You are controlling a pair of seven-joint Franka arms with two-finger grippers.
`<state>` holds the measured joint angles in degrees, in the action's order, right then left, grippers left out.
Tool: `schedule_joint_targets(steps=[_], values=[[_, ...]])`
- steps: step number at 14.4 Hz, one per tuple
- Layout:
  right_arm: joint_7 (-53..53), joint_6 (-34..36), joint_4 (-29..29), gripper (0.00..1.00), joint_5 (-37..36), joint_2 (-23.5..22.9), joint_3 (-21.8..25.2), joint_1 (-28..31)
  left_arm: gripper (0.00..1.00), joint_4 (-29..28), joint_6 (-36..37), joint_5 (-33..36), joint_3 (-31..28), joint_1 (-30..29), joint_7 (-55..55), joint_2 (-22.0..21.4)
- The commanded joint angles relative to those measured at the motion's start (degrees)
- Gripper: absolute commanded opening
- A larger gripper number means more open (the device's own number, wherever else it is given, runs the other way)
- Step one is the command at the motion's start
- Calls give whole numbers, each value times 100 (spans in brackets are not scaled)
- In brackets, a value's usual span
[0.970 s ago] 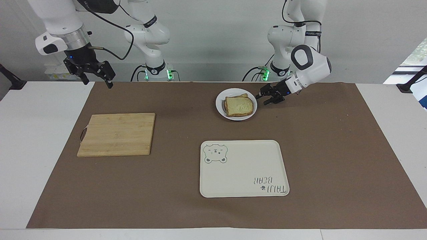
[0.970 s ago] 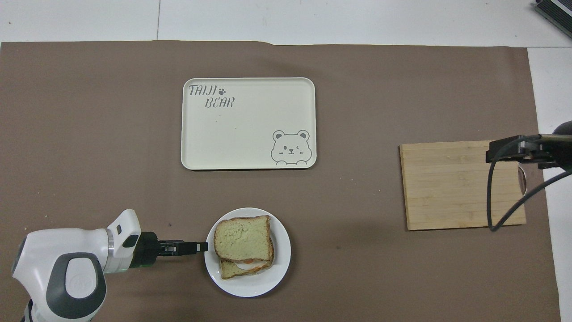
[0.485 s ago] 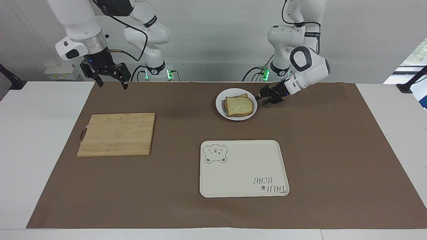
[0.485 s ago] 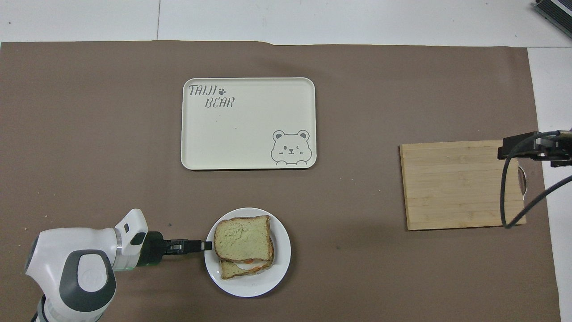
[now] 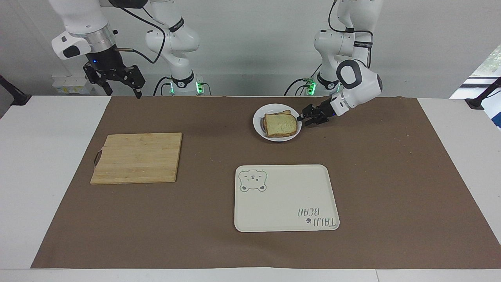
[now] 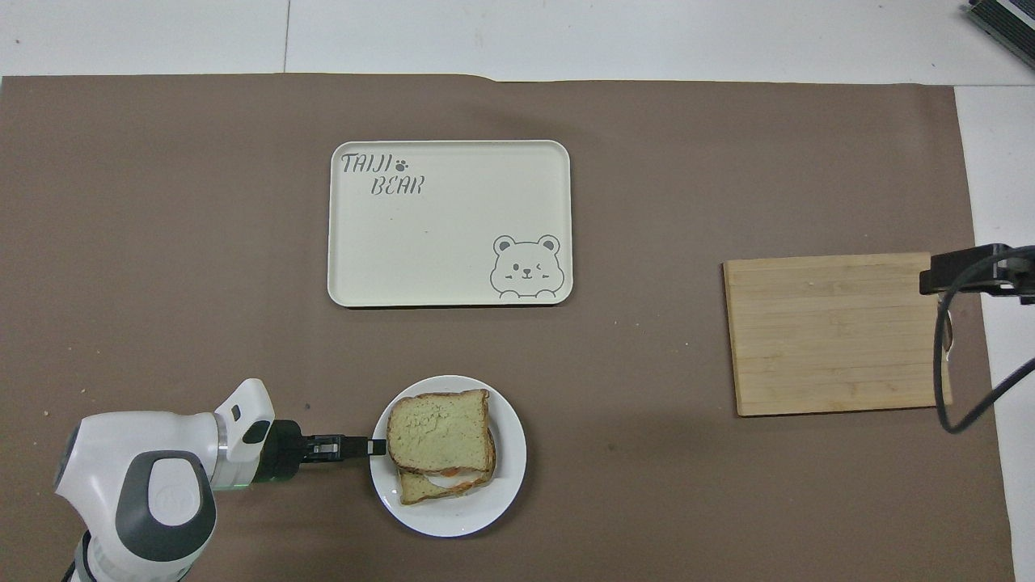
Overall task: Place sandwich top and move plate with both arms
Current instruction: 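Grip the white plate rim with the left gripper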
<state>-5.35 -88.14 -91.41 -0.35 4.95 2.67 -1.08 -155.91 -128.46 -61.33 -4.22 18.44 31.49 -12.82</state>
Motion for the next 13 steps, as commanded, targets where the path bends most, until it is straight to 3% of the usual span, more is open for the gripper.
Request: schedule_joint_targets(steps=[1, 8, 11, 12, 13], values=[[183, 60, -17, 100, -27, 50, -29, 82, 47, -89, -30, -125, -70, 125, 7, -27], [174, 25, -17, 100, -27, 41, -3, -23, 46, -115, -118, -134, -70, 335, -362, -27], [174, 16, -17, 100, -44, 41, 697, -671, 42, -133, -337, -125, -70, 589, -713, -19], [174, 16, -17, 100, -53, 32, 778, -700, 37, -141, -460, -125, -70, 626, -810, -19], [183, 16, -17, 100, -53, 32, 779, -683, 15, -142, -487, -125, -62, 643, -880, -10]])
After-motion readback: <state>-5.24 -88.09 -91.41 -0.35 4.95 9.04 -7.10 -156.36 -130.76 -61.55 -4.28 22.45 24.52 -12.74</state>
